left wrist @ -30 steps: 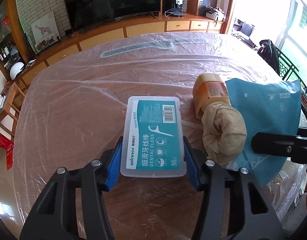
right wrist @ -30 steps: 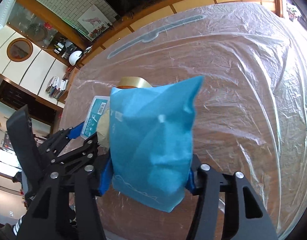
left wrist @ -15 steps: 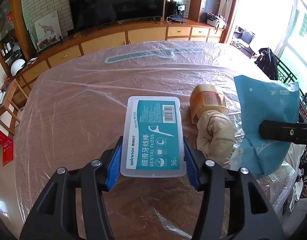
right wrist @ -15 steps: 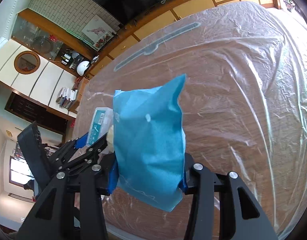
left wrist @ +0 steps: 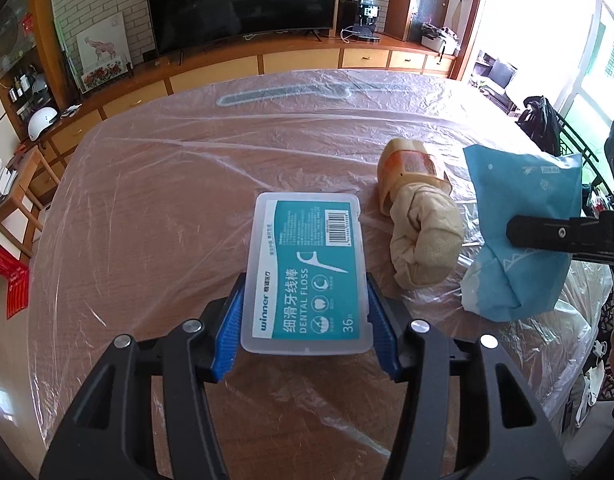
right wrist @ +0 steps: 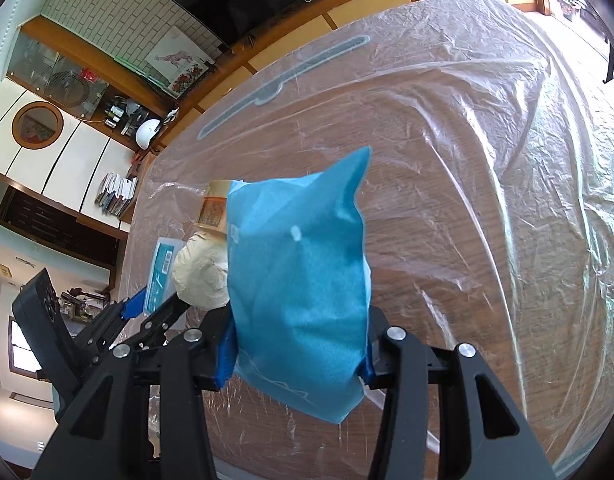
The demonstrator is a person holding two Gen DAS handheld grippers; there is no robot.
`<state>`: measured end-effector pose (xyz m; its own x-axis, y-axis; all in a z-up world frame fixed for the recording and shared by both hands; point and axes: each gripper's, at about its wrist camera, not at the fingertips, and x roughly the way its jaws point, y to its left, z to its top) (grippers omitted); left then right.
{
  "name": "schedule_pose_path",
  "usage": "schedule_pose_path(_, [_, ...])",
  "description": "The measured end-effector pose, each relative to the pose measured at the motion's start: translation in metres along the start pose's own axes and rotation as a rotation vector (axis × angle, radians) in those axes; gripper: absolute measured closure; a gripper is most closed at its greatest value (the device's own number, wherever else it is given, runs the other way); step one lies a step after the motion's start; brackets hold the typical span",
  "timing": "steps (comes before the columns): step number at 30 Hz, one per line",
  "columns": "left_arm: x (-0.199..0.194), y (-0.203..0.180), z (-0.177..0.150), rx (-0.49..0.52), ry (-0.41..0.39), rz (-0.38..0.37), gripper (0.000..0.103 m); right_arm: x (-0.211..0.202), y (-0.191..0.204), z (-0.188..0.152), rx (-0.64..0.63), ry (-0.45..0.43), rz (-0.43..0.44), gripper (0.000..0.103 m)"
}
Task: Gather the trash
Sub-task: 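Carry the floss box and blue pouch in both tools over the black bin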
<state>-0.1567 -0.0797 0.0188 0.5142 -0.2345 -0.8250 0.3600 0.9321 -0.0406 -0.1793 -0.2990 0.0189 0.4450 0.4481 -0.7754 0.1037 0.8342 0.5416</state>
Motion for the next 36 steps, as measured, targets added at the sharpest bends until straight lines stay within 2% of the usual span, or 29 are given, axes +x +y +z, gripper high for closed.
schedule_pose_path(6, [-0.006,0.0,-0.006,-0.012,-0.003,0.01,0.048,-0.002,0.002,0.005,-0.029,0.008,0.035,0.058])
schedule_pose_path(10, [-0.012,0.004,-0.007,-0.041,-0.01,0.006,0.048,-0.006,0.005,0.005,-0.043,-0.002,0.03,0.058])
schedule_pose_path(18, [-0.039,0.0,-0.013,-0.061,-0.057,0.002,0.048,-0.037,0.012,0.0,-0.111,-0.042,0.032,0.058])
schedule_pose_path(36, [-0.087,-0.03,-0.041,-0.02,-0.105,-0.011,0.048,-0.098,0.007,-0.037,-0.184,-0.061,0.109,0.058])
